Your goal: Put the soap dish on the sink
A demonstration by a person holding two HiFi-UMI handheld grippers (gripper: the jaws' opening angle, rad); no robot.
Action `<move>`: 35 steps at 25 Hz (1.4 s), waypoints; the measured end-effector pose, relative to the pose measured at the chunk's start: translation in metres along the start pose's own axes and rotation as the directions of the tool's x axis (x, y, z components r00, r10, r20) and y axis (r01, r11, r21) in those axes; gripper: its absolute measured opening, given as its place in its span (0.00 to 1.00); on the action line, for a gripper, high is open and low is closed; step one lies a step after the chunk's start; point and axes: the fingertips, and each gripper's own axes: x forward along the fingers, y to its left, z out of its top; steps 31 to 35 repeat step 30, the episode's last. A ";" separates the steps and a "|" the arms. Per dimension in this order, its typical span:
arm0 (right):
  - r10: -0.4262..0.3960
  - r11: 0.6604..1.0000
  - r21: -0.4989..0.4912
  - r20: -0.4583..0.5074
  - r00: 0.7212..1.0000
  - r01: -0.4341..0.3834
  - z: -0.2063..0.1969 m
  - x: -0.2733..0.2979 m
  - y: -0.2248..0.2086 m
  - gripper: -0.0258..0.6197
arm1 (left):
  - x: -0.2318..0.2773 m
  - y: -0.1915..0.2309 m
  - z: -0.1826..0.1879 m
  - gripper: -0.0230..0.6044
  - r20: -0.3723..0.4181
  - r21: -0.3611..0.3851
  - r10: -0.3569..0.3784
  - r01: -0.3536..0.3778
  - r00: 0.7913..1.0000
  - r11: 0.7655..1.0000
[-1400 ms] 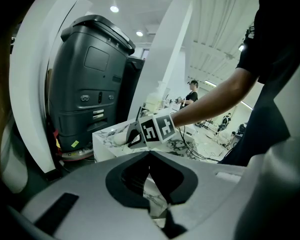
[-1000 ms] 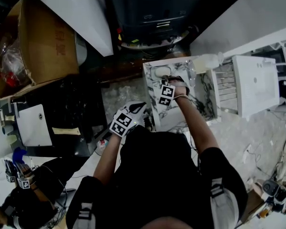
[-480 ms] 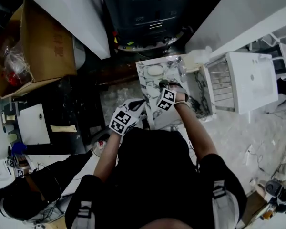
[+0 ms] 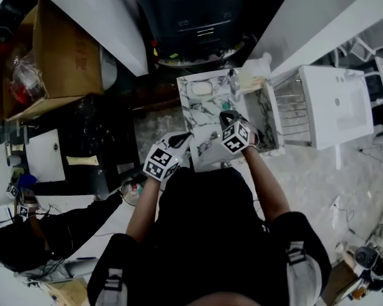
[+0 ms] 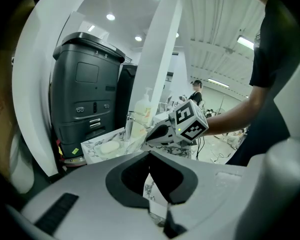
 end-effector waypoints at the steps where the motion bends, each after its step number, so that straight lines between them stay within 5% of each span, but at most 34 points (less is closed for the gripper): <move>1: -0.003 1.000 0.011 0.016 1.000 0.002 -0.002 -0.008 -0.001 0.03 | 0.000 -0.003 0.001 0.04 0.002 0.000 0.006 -0.006 1.000 1.000; 20: 0.074 0.987 0.128 0.159 0.984 -0.095 -0.087 -0.109 0.038 0.03 | 0.000 -0.081 -0.008 0.04 0.008 -0.001 0.078 -0.078 0.997 0.997; 35: 0.114 0.990 0.068 0.167 0.979 -0.127 -0.123 -0.127 0.053 0.03 | 0.022 -0.129 -0.021 0.04 0.011 0.001 0.082 -0.082 0.997 0.997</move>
